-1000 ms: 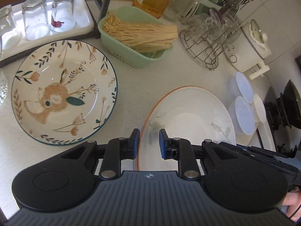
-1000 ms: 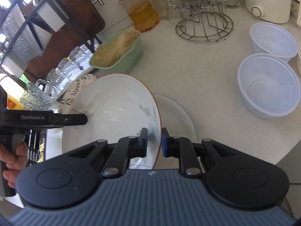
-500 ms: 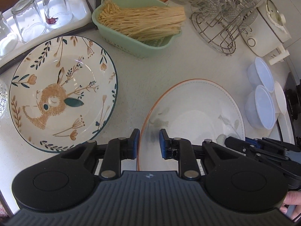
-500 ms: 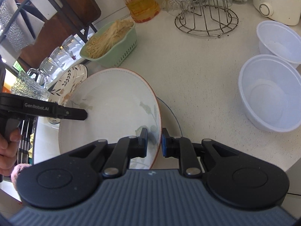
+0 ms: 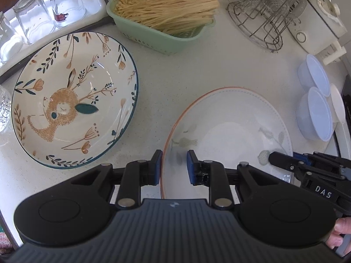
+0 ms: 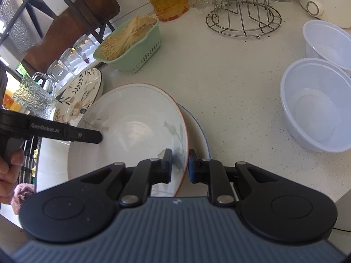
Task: Organize plates and bowls
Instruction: 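Lift the grey-leaf plate with both tools toward the pink-rose plate, then lower the grey-leaf plate onto the pink-rose plate with both tools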
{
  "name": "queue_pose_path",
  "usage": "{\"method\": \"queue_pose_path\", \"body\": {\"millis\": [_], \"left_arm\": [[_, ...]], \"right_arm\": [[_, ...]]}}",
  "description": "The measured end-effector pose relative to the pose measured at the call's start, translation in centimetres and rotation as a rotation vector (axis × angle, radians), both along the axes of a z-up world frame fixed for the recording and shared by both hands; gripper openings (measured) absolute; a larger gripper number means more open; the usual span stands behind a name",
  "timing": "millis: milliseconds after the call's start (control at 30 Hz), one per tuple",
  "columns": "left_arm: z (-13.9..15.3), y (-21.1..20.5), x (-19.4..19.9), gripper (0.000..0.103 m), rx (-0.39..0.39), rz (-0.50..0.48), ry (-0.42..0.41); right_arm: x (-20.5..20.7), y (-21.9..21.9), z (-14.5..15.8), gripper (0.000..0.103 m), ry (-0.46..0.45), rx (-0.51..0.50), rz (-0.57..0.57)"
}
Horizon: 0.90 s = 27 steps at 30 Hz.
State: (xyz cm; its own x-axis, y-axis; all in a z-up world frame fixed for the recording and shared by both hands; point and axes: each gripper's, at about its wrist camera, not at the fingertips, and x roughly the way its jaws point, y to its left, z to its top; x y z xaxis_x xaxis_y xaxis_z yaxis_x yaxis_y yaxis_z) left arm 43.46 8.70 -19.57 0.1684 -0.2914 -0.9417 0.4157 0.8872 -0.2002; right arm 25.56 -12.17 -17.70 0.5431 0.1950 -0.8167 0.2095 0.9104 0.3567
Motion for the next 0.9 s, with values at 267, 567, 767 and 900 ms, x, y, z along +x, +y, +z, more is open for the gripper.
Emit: {"method": "queue_pose_path", "body": {"millis": [267, 567, 767, 900], "left_arm": [[0.2, -0.2, -0.1, 0.027, 0.021, -0.006, -0.011], [0.8, 0.9, -0.3, 0.027, -0.014, 0.066, -0.008], [1.1, 1.4, -0.5, 0.027, -0.048, 0.109, -0.023], [1.5, 1.6, -0.6, 0.027, -0.063, 0.130, -0.034]], "right_arm": [[0.1, 0.0, 0.0, 0.018, -0.006, -0.006, -0.004], [0.3, 0.4, -0.2, 0.018, 0.012, -0.026, 0.006], [0.7, 0.5, -0.3, 0.018, 0.002, -0.035, 0.017], [0.8, 0.3, -0.3, 0.017, 0.000, -0.029, 0.005]]}}
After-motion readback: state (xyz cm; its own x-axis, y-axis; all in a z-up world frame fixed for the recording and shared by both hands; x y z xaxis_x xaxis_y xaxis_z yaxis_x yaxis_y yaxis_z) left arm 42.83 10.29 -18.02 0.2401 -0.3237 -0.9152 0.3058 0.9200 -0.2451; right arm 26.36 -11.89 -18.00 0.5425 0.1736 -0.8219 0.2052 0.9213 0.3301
